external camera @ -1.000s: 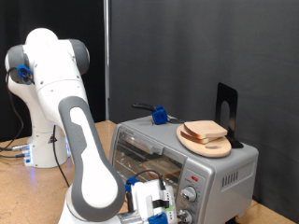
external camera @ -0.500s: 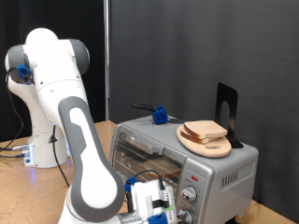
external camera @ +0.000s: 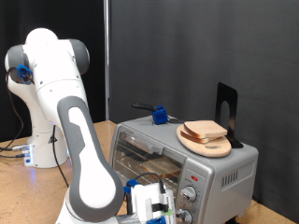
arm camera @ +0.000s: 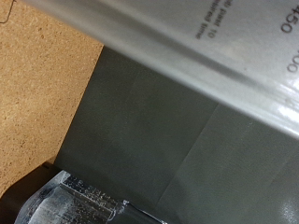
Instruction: Make a piece of toast with the oven
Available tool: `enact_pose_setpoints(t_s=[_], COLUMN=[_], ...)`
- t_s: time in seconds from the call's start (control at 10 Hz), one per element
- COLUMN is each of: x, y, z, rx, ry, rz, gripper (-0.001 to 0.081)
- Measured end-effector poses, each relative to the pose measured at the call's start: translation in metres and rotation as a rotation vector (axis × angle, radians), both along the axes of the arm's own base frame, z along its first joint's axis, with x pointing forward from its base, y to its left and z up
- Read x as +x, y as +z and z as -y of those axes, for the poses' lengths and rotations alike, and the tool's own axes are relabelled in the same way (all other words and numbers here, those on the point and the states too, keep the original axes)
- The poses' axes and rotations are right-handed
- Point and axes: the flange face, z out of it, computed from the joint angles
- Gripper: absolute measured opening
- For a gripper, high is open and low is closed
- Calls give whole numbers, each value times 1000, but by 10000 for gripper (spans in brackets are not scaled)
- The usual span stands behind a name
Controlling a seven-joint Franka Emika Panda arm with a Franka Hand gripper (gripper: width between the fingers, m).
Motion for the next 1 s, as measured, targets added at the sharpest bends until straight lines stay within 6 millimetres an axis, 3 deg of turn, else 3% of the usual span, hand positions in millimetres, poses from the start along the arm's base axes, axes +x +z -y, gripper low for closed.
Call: enact_pose_setpoints(t_s=[0.2, 0.3, 0.4, 1.0], x=[0, -2, -5, -59], y=[0, 2, 4, 30], z=[4, 7, 12, 74], rx=[2, 18, 50, 128], ry=[-5, 1, 17, 246], rz=[-1, -7, -25, -273], gripper=[631, 631, 768, 800])
